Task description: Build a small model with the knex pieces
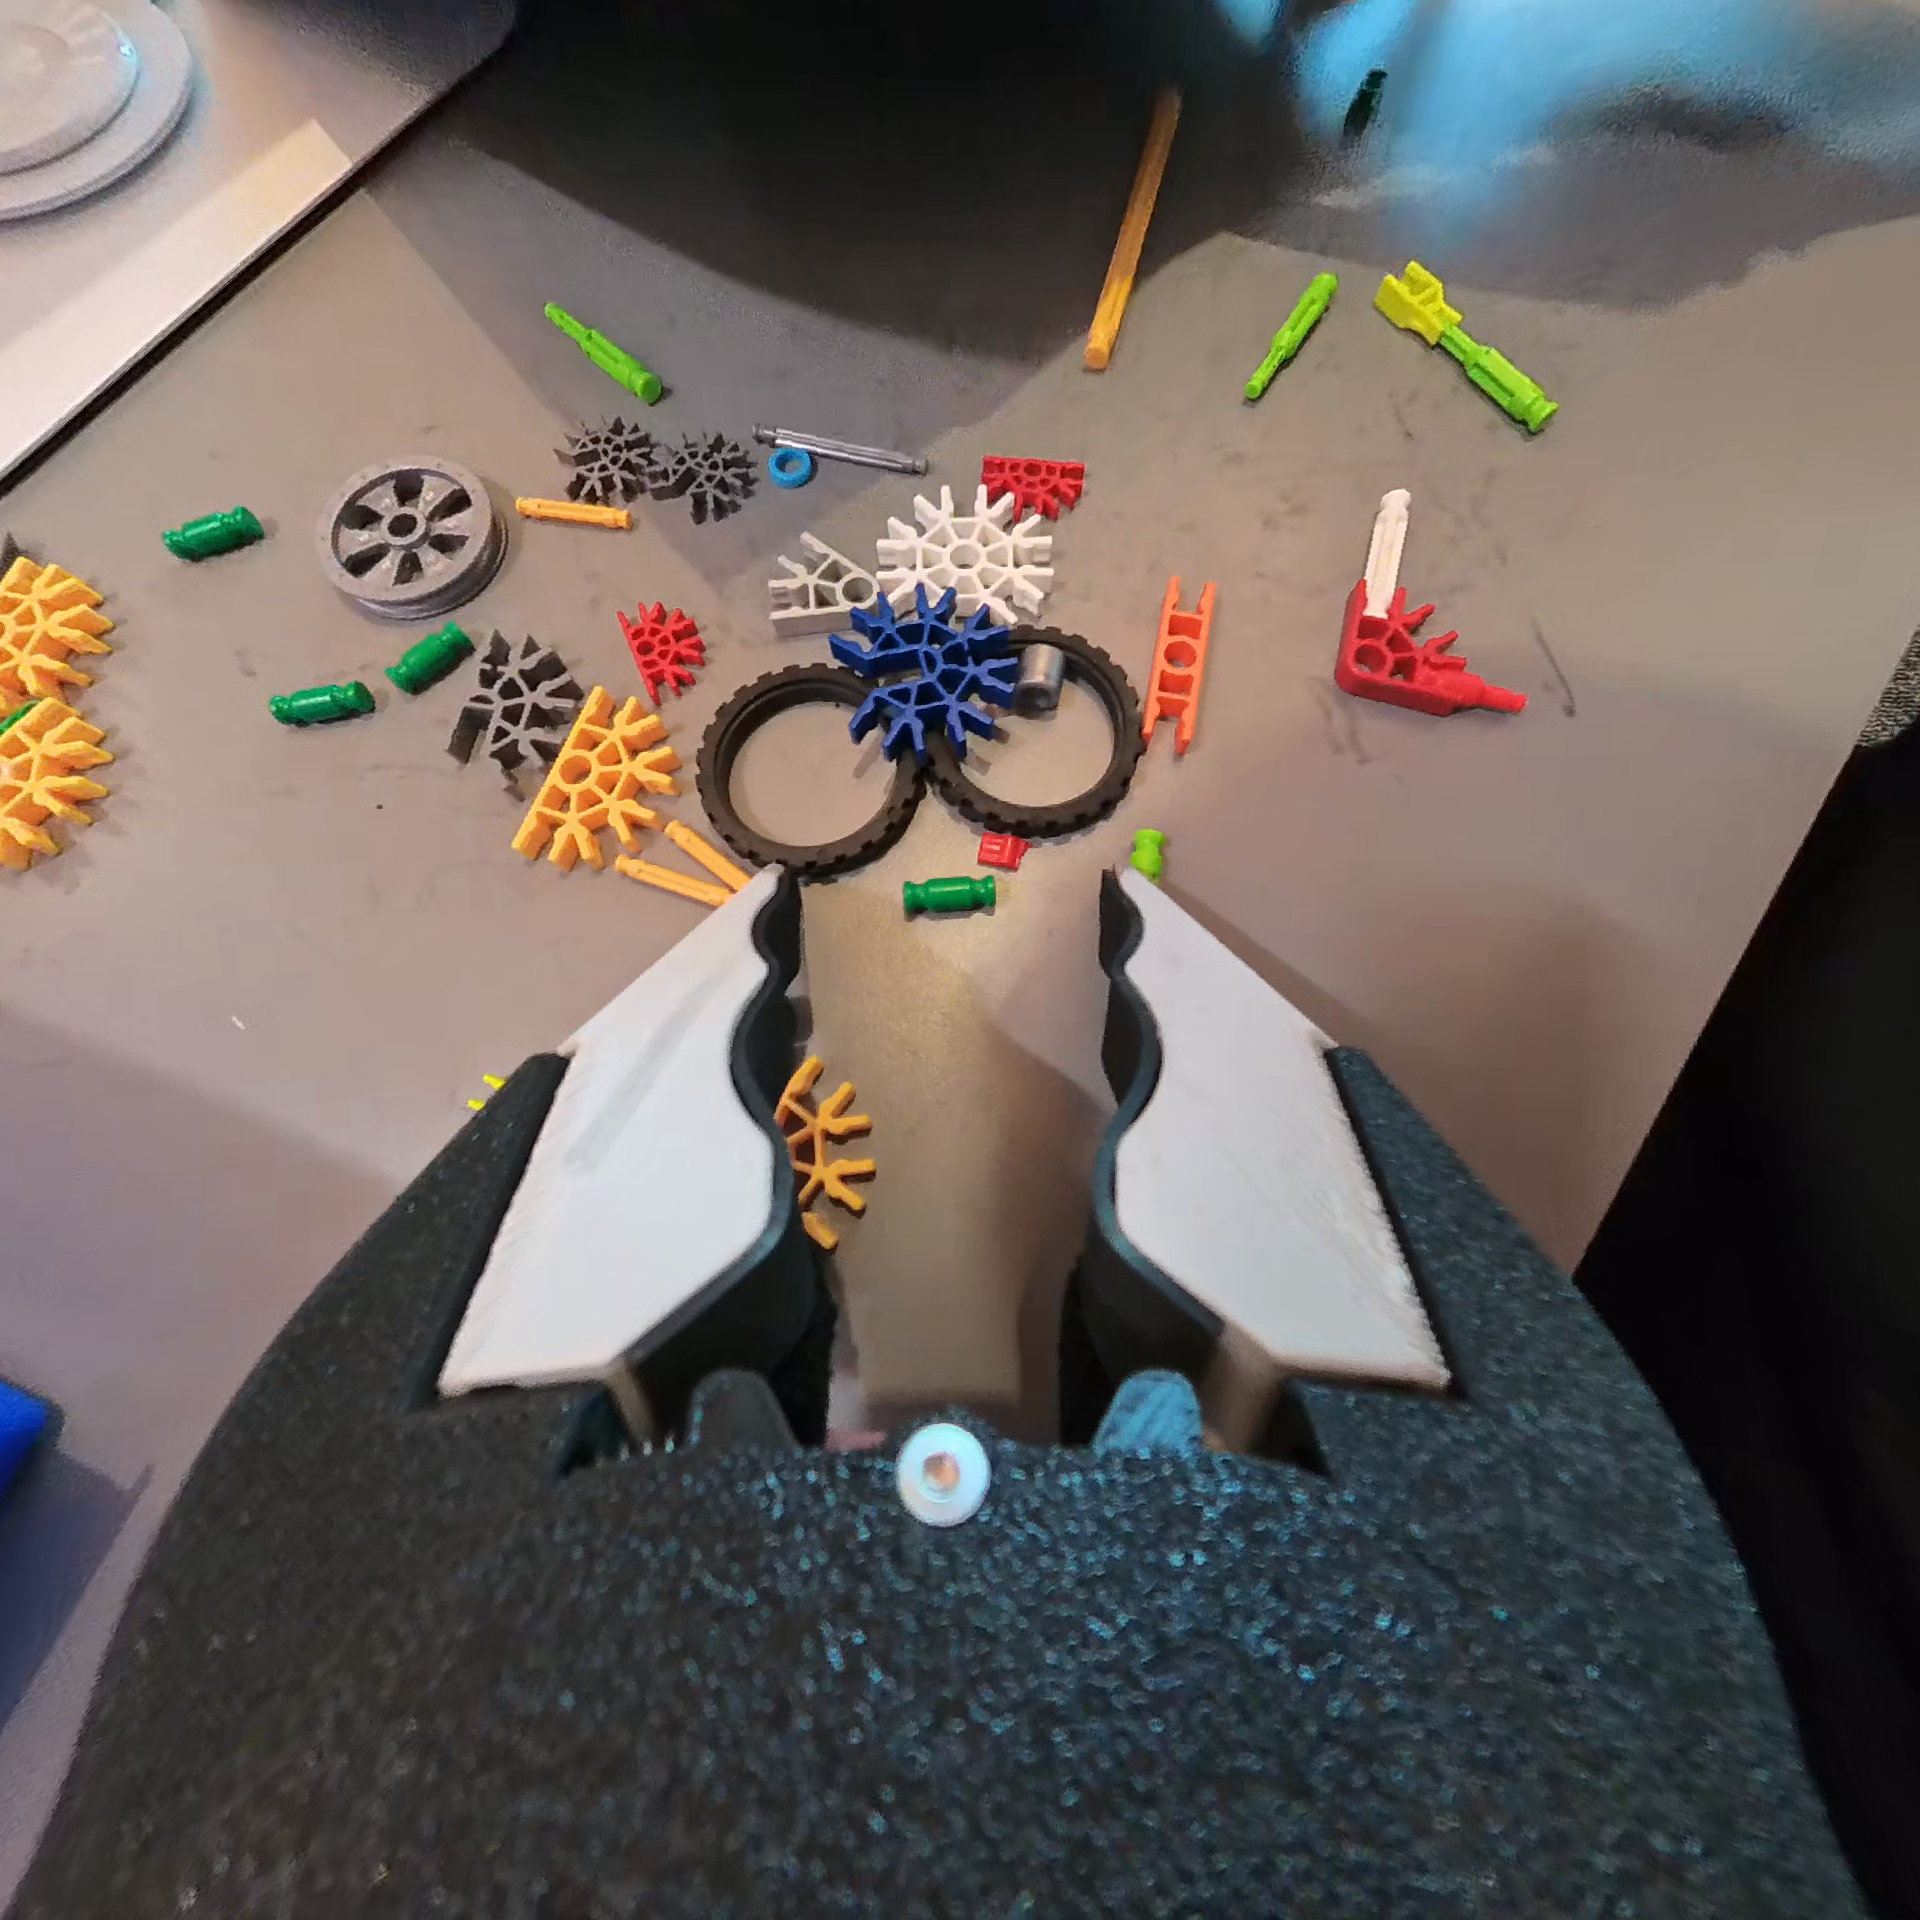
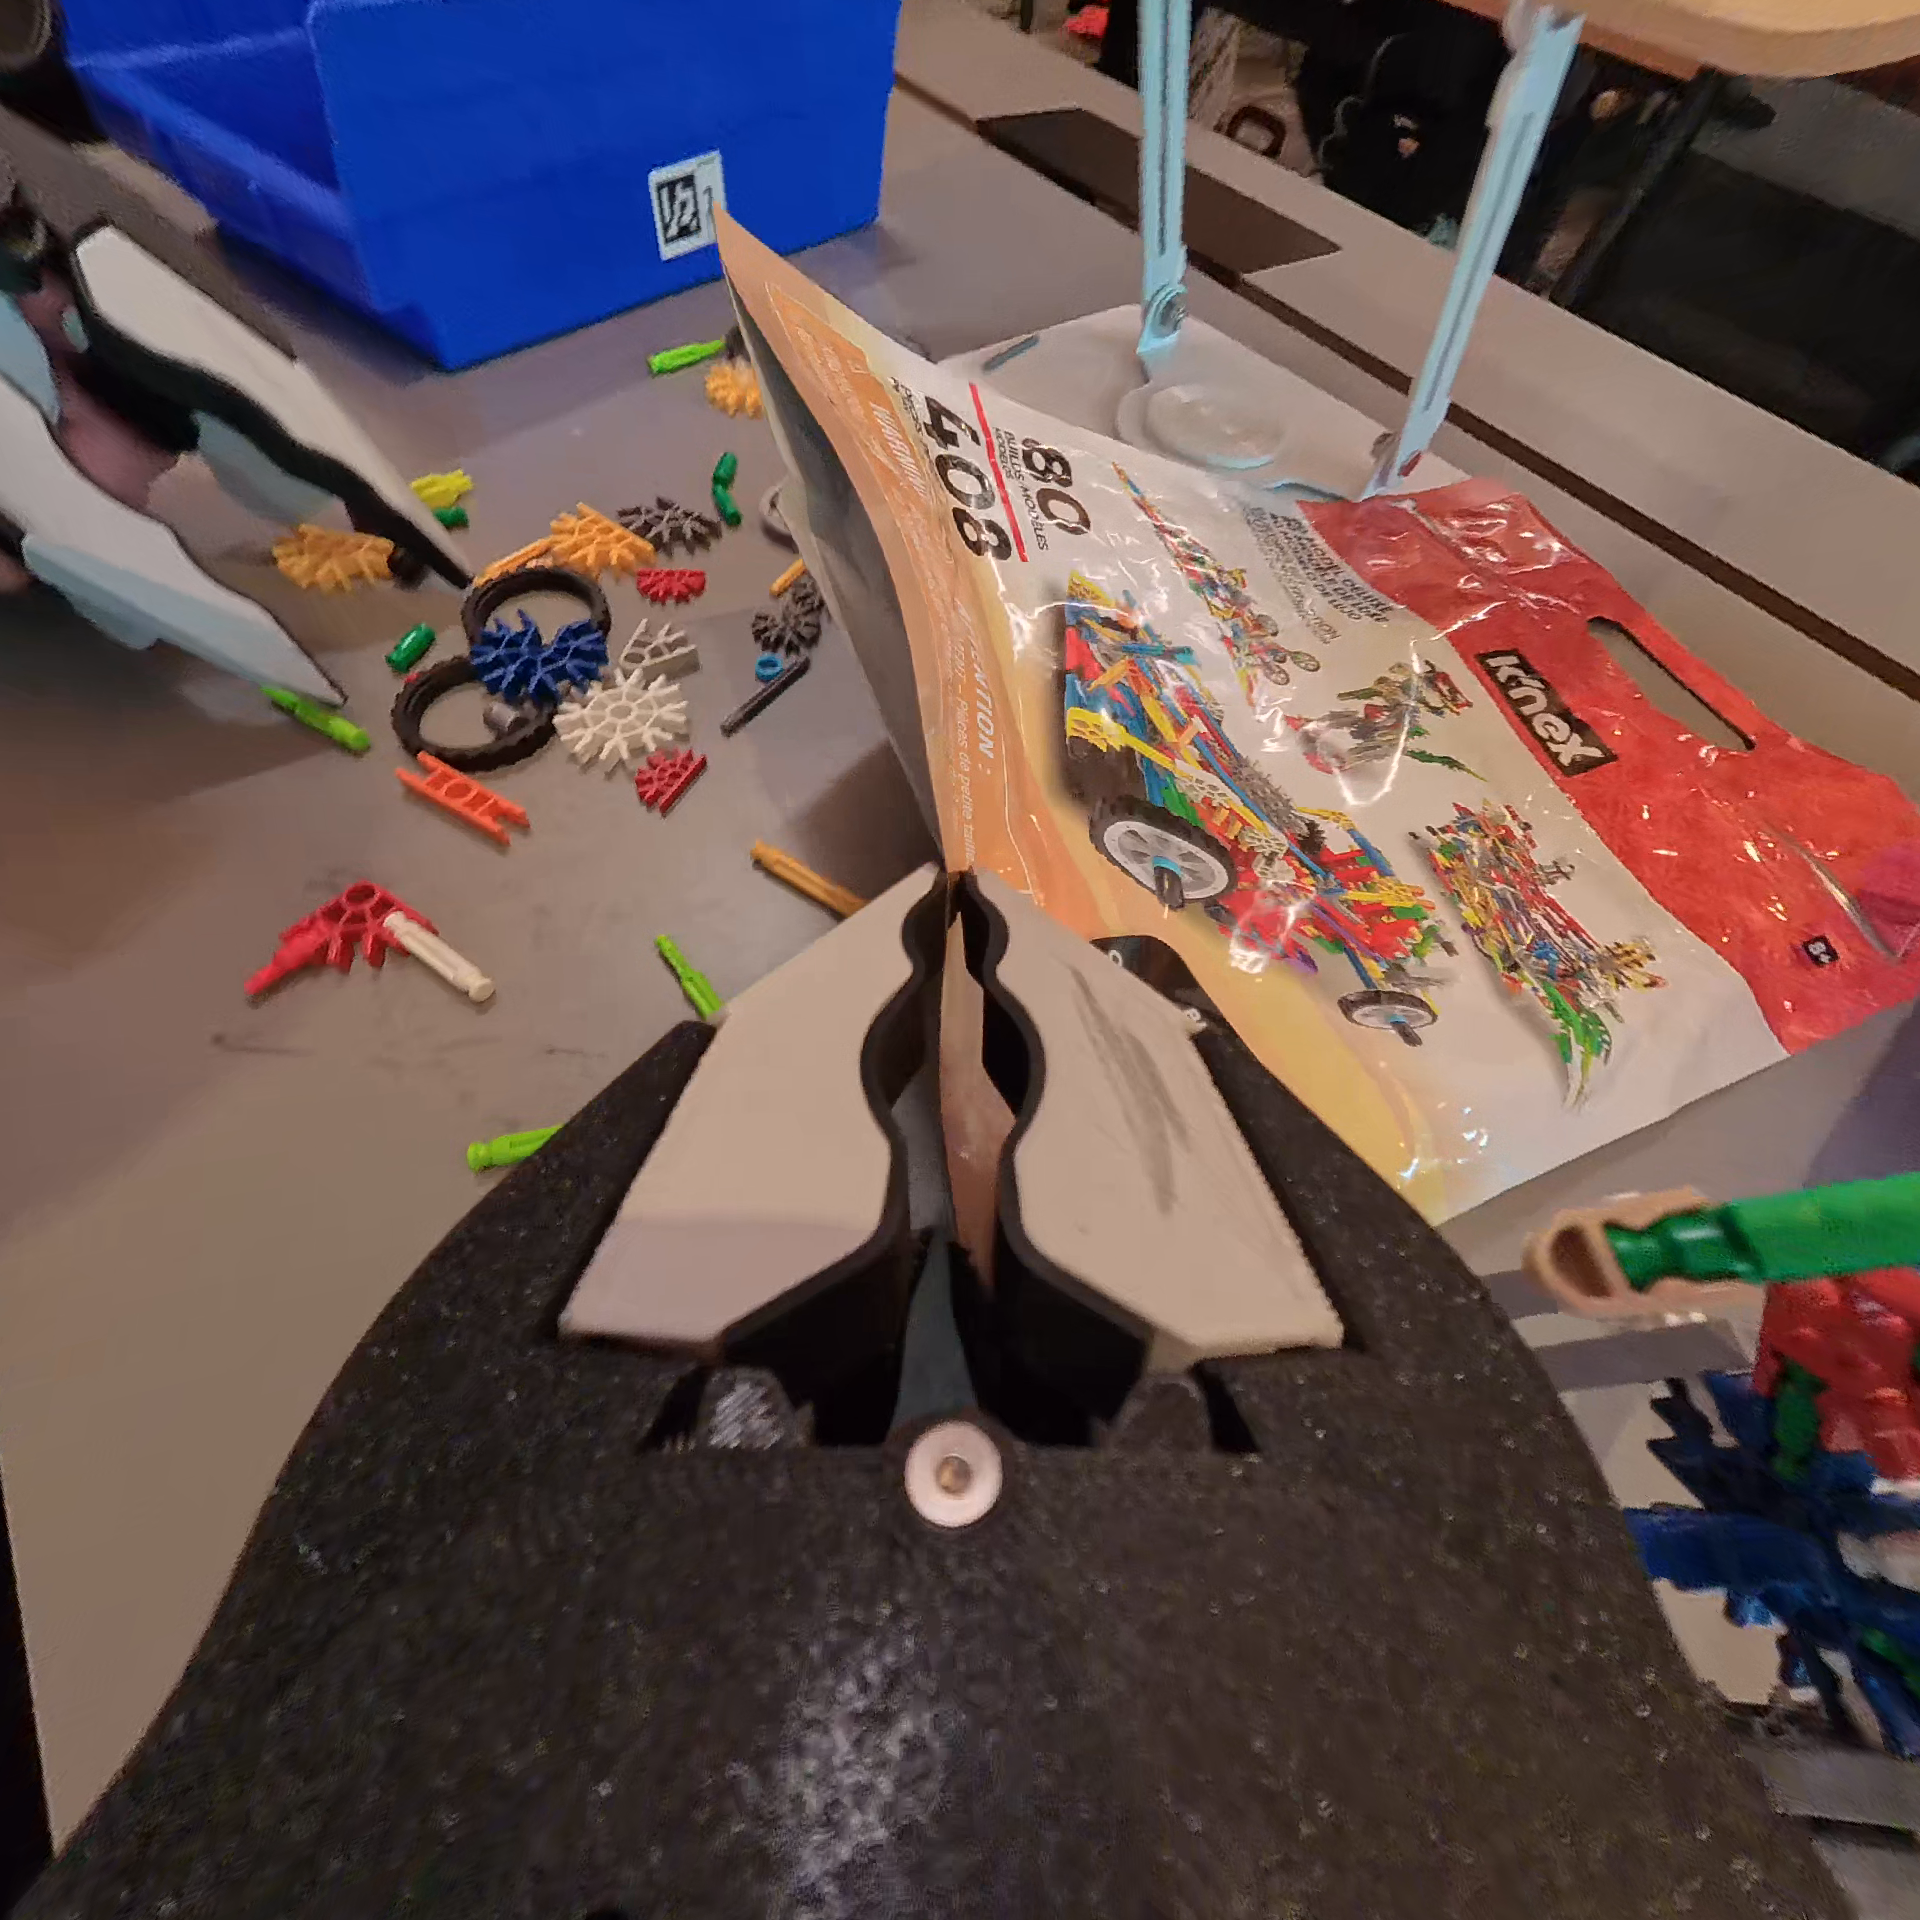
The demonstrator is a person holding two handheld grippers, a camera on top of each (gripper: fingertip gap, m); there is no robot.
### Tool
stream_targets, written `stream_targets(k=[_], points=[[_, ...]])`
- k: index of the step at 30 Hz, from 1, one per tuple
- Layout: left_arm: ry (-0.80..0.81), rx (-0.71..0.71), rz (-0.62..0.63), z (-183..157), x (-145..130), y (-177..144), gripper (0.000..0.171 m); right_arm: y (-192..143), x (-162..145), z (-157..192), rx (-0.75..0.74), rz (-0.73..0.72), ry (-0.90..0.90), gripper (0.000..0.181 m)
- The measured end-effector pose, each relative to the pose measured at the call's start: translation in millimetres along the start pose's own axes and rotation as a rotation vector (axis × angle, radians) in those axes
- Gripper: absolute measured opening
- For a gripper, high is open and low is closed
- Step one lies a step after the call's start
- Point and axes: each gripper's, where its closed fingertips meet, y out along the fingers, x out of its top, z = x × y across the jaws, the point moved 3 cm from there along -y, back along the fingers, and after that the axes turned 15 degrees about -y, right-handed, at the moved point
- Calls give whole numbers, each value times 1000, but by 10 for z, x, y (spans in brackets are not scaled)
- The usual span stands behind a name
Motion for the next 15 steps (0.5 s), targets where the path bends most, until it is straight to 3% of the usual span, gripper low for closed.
stream_targets(k=[15], points=[[-3,-31,-1,-18,0,-8,59,-138,325,-438,-98,-121,230,0]])
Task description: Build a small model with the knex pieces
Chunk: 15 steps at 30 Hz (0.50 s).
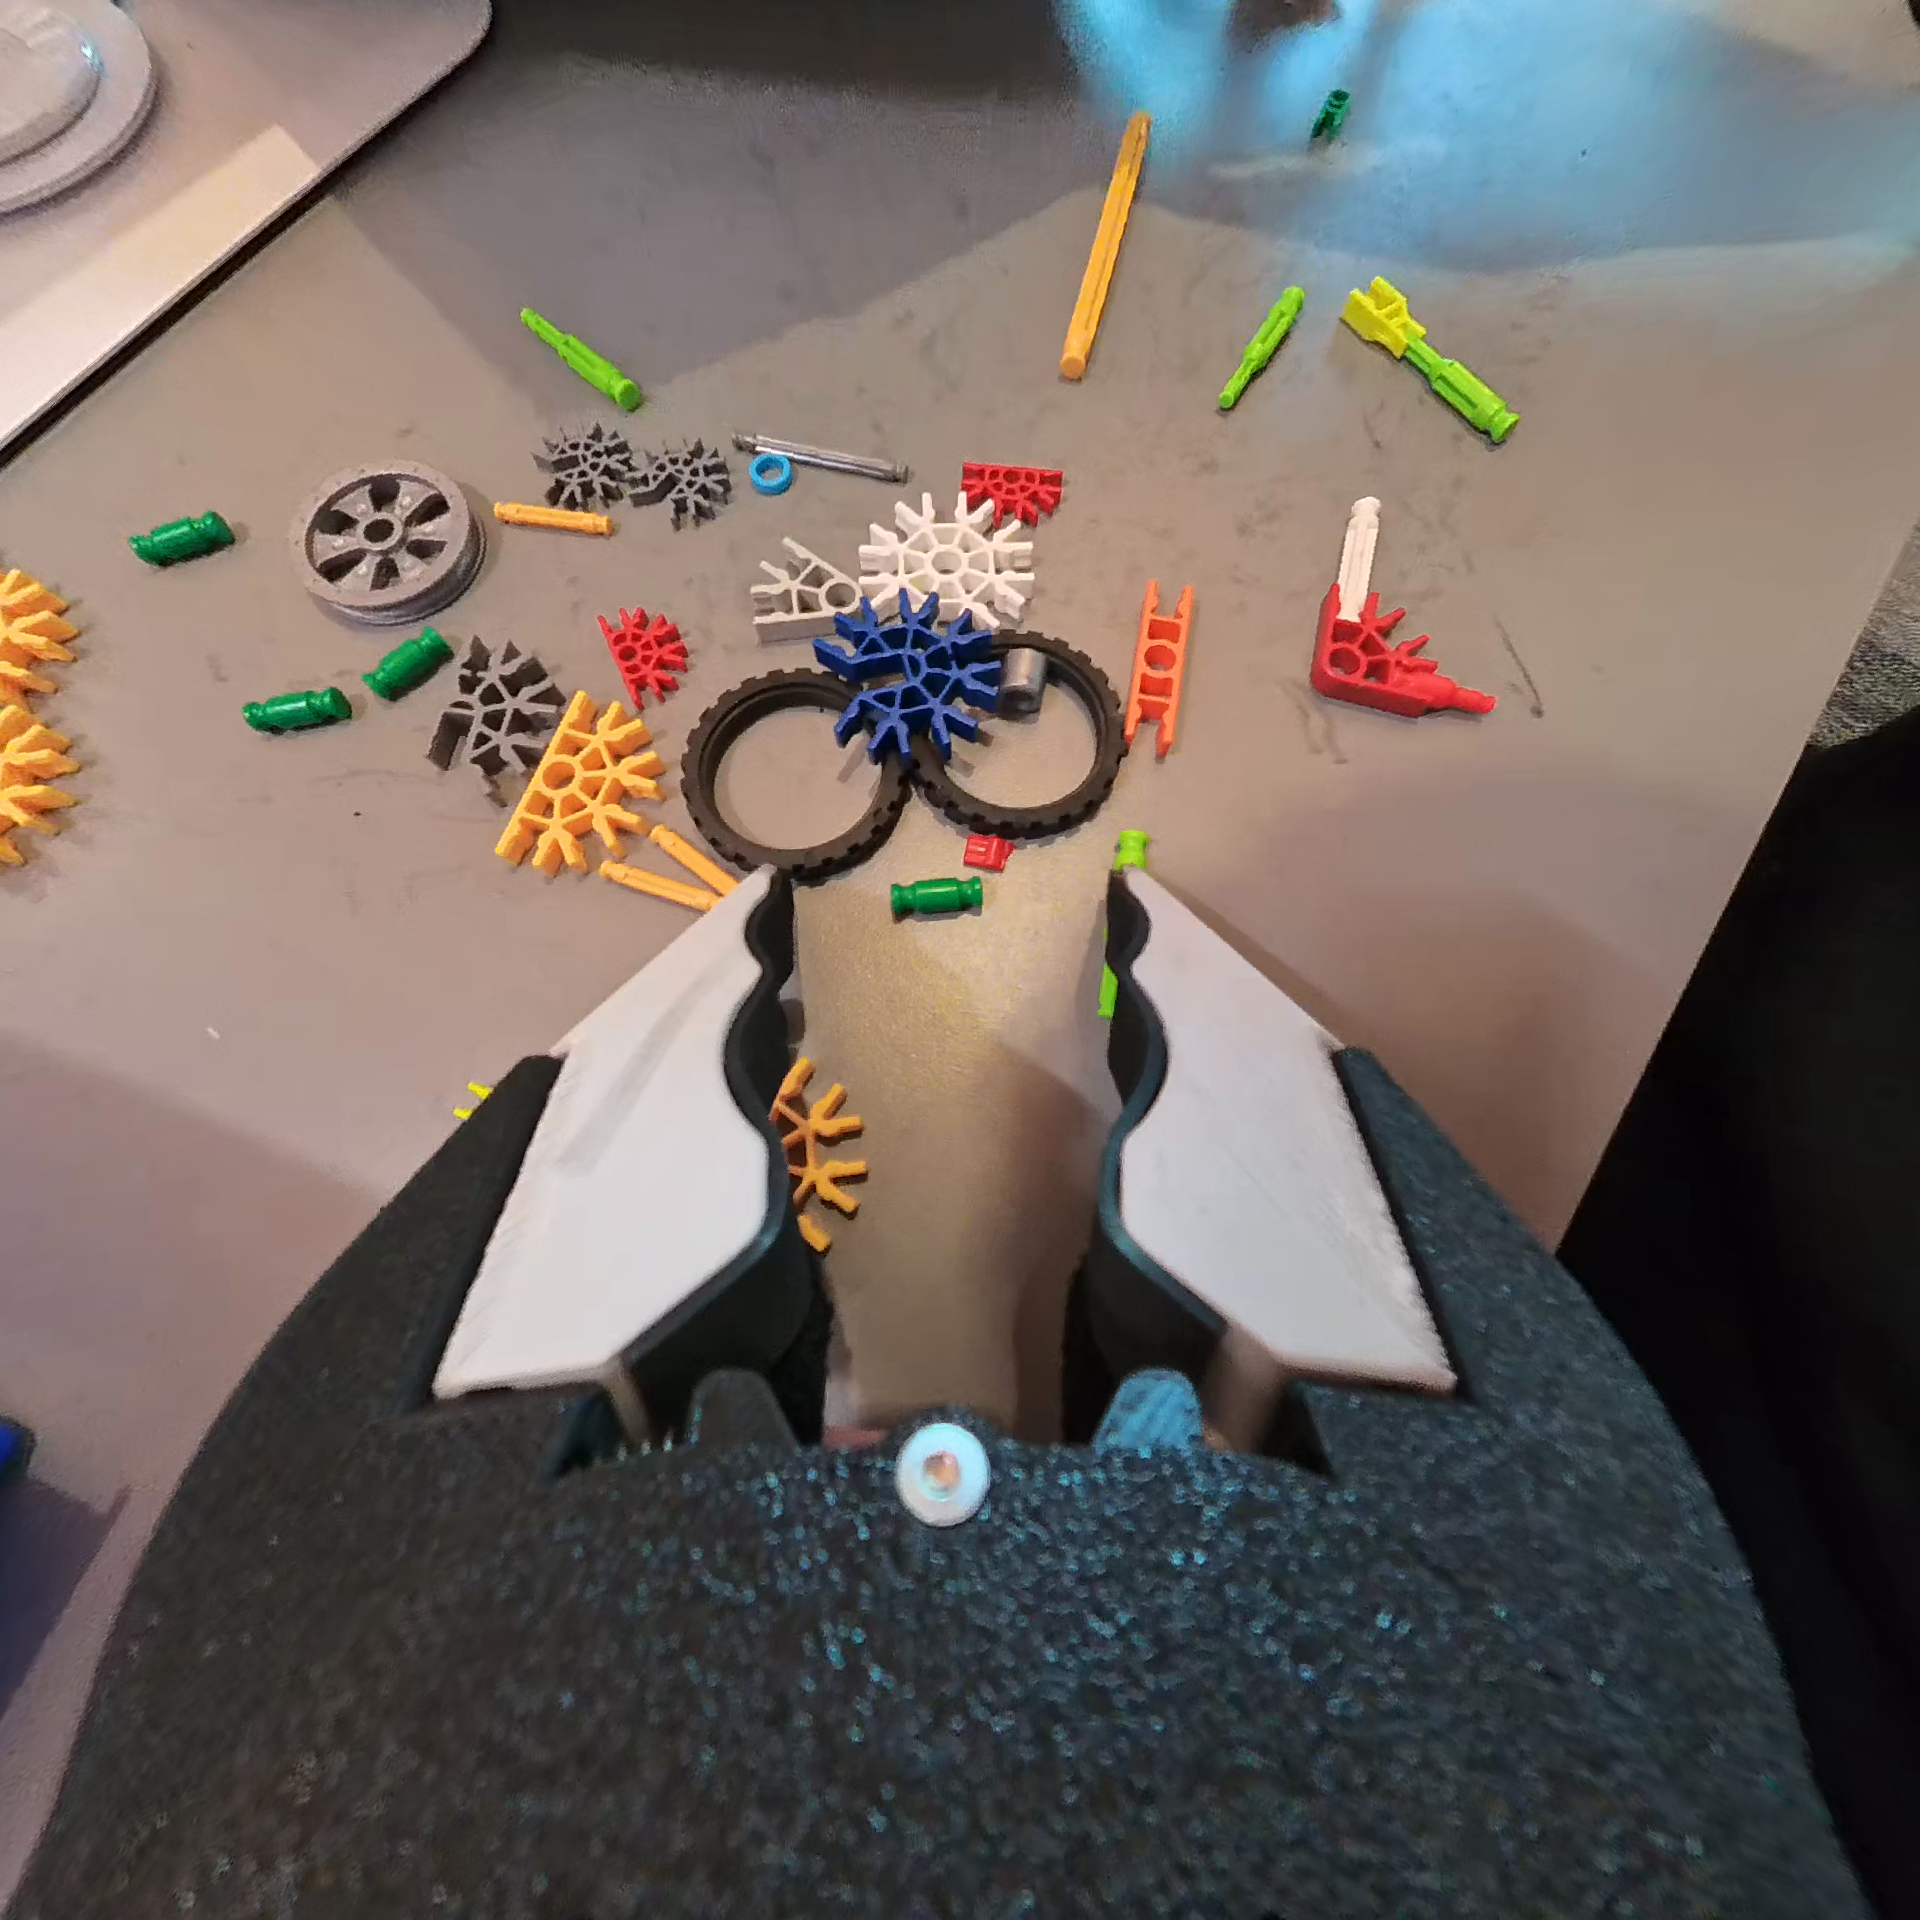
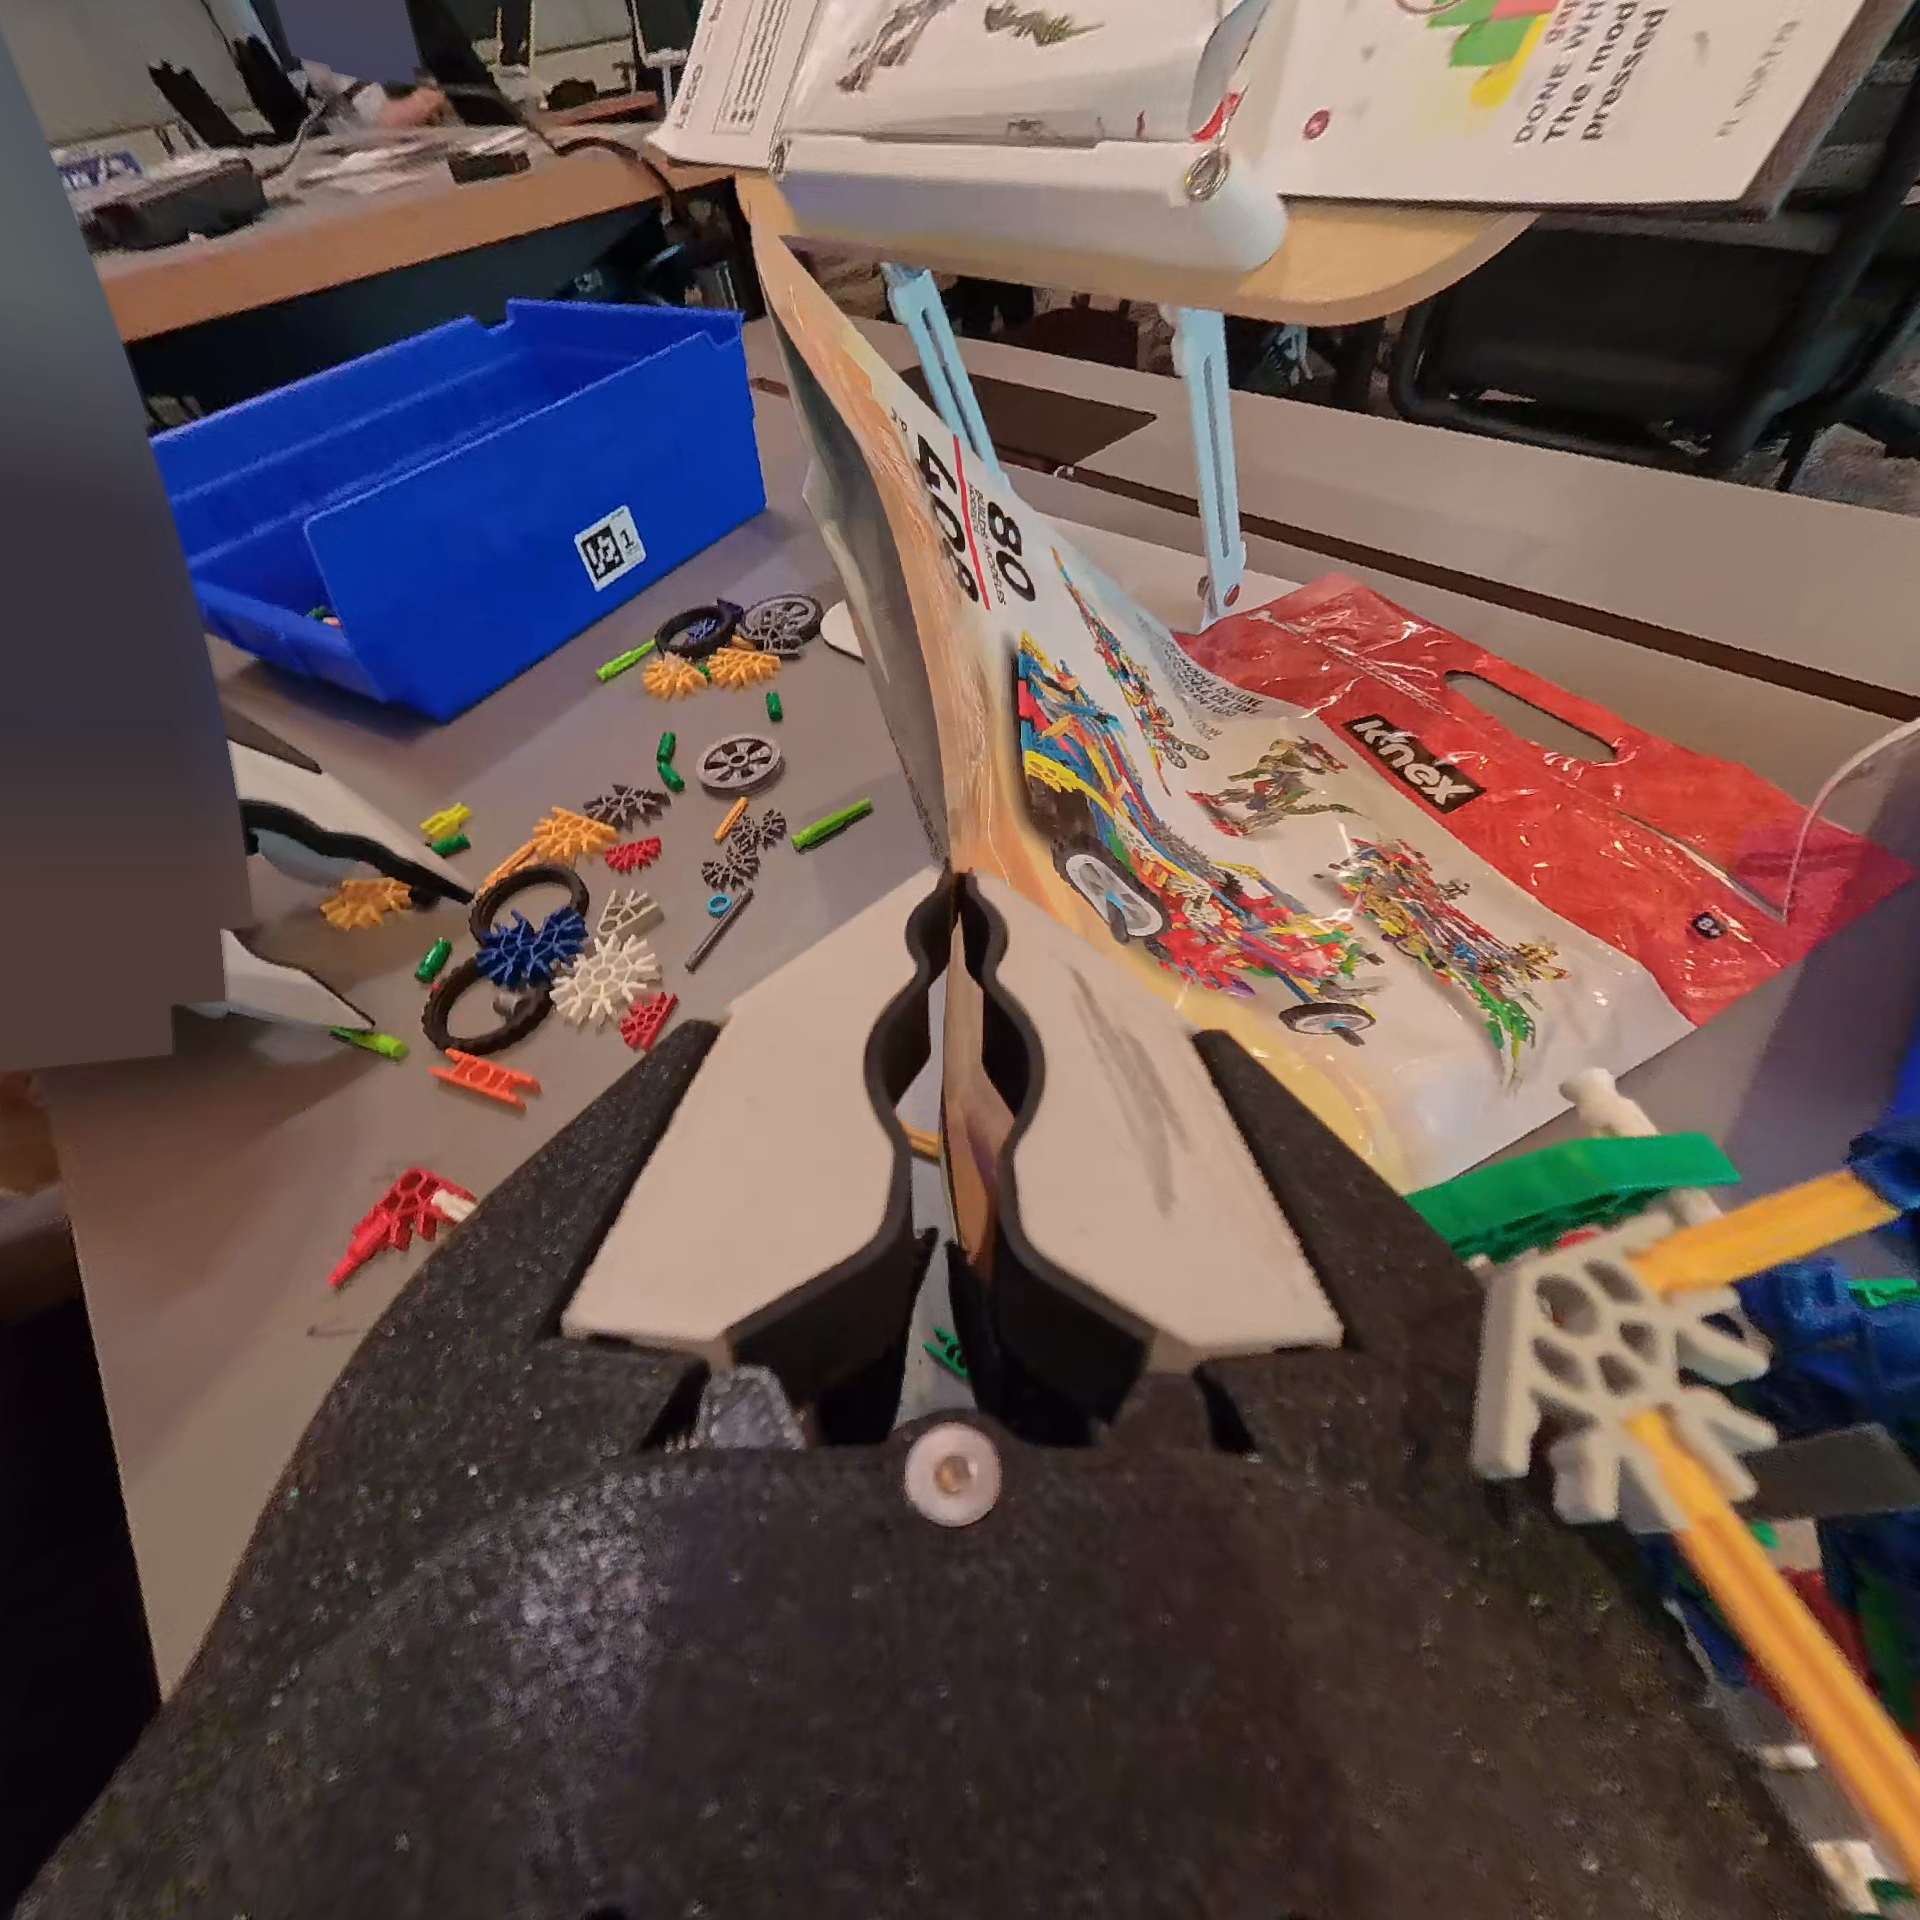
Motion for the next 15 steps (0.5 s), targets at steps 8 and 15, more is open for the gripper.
stream_targets(k=[8,15], points=[[2,-15,4,-11,-5,-2,59,29,-2,104,36,-5,14,0],[8,-11,13,-14,-13,5,60,63,-108,228,74,38,-33,0]])
